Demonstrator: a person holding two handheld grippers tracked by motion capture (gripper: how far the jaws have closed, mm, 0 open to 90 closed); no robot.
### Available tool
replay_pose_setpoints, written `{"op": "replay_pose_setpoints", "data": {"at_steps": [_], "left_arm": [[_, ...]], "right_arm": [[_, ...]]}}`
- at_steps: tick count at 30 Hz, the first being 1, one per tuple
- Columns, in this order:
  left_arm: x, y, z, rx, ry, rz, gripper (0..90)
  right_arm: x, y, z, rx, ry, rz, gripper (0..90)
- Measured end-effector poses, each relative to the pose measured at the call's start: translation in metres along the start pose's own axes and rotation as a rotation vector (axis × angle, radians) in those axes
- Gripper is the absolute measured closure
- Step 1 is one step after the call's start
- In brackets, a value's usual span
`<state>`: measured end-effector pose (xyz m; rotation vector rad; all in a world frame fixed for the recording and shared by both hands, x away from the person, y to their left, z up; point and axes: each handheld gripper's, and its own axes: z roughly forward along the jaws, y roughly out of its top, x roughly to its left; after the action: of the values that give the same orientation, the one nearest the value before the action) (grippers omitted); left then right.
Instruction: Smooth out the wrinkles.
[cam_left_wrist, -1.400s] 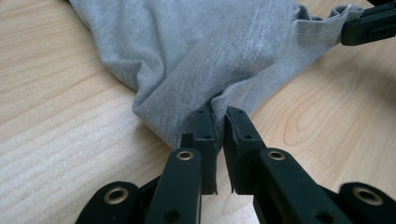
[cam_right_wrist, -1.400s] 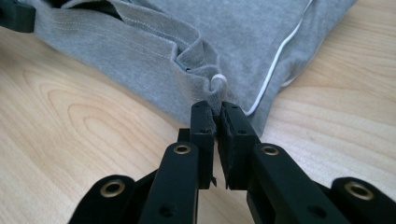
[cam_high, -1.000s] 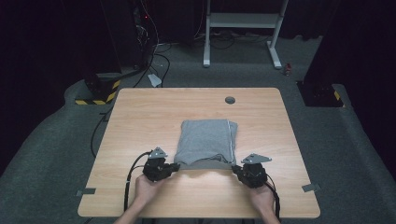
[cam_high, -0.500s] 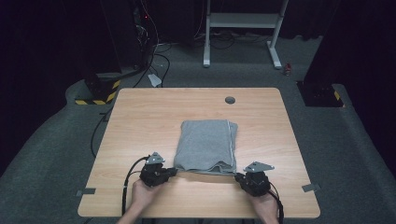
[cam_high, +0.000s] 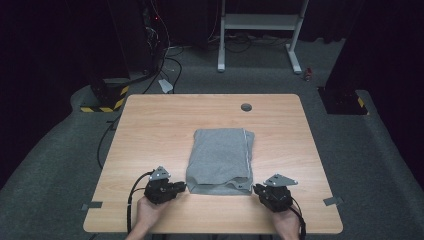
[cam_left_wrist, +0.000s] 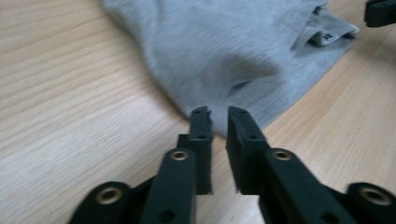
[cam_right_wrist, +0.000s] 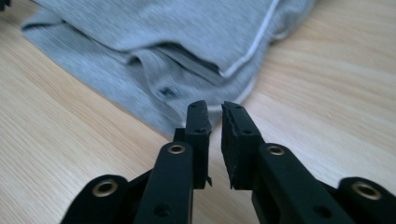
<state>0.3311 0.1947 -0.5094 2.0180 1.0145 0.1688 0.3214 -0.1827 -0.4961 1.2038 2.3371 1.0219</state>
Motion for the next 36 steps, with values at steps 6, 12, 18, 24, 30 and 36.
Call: {"op": "replay_pose_setpoints", "data": {"at_steps": [6, 12, 18, 24, 30, 36], "left_arm": [[-0.011, 0.007, 0.014, 0.015, 0.058, 0.029, 58.3], [-0.020, 0.010, 0.030, 0.053, 0.141, 0.086, 52.6], [-0.019, 0.015, 0.033, 0.082, 0.210, 0.103, 71.8], [-0.012, 0.008, 0.019, 0.102, 0.151, 0.072, 87.0], [-0.010, 0.002, 0.006, 0.068, 0.106, 0.053, 84.2], [-0.016, 0.007, 0.009, 0.024, 0.042, 0.042, 62.6]], "right_arm": [[0.015, 0.009, 0.014, -0.007, -0.010, 0.000, 70.3], [0.024, 0.008, 0.030, 0.026, -0.039, -0.007, 70.4], [0.029, 0.006, 0.034, 0.042, -0.106, -0.100, 75.8], [0.021, 0.003, 0.030, 0.056, -0.135, -0.111, 78.1], [0.017, 0.002, 0.025, 0.023, -0.115, -0.066, 77.0], [0.017, 0.016, 0.025, -0.031, -0.115, -0.029, 67.2]]}}
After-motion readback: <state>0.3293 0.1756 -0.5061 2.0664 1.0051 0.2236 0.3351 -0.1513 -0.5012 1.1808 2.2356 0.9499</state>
